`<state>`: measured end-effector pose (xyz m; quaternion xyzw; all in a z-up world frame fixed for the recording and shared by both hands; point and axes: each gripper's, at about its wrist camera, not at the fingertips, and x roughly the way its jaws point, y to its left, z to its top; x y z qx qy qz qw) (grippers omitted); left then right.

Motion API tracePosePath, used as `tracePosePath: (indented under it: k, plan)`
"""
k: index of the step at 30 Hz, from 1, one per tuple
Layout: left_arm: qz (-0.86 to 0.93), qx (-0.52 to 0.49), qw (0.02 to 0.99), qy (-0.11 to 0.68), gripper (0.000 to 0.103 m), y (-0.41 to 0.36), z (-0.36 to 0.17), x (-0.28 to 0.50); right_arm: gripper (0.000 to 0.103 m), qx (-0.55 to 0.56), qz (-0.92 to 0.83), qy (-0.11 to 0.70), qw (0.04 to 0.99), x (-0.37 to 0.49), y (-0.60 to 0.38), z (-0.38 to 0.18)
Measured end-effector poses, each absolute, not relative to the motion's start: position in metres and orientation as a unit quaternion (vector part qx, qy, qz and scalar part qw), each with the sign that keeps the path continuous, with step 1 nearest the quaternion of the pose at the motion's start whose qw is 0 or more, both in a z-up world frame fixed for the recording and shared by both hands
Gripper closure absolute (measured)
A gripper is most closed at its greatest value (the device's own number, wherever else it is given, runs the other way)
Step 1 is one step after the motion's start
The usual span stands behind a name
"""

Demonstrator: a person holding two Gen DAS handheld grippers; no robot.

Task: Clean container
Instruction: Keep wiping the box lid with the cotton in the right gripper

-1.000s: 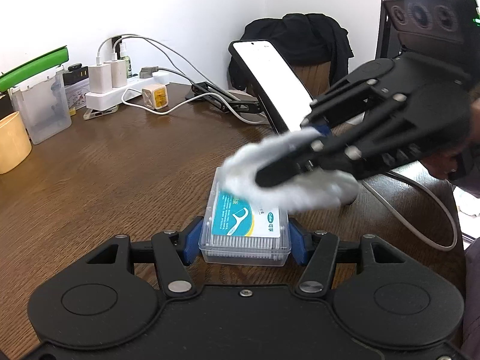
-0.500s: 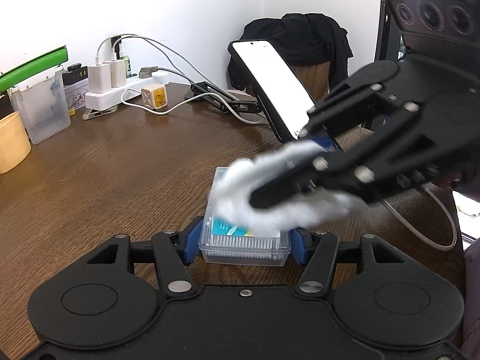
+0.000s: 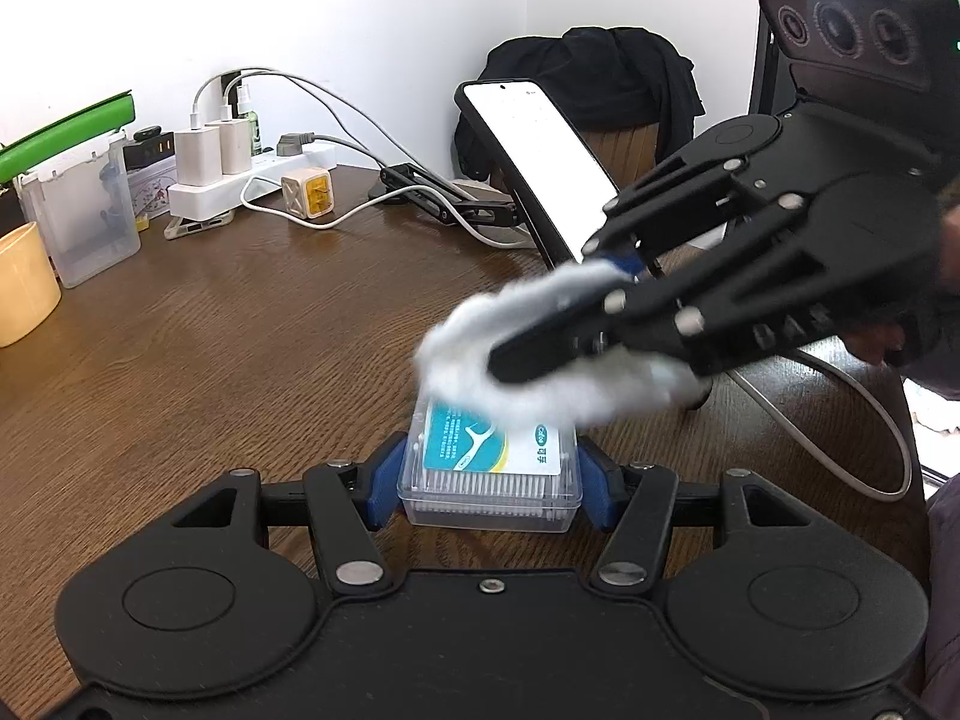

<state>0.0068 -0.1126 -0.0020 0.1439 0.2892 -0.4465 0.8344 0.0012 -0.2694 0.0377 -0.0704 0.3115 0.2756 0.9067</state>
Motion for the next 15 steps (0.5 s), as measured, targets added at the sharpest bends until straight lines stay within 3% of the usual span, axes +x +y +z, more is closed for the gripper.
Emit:
tracePosePath:
  k: [15]
  plan:
    - [-0.452,0.145,0.831,0.289,0.046,-0.113,-0.002,0.007,0.090,-0.069,0.269,0.321,0.905,-0.001,-0.282,0.038]
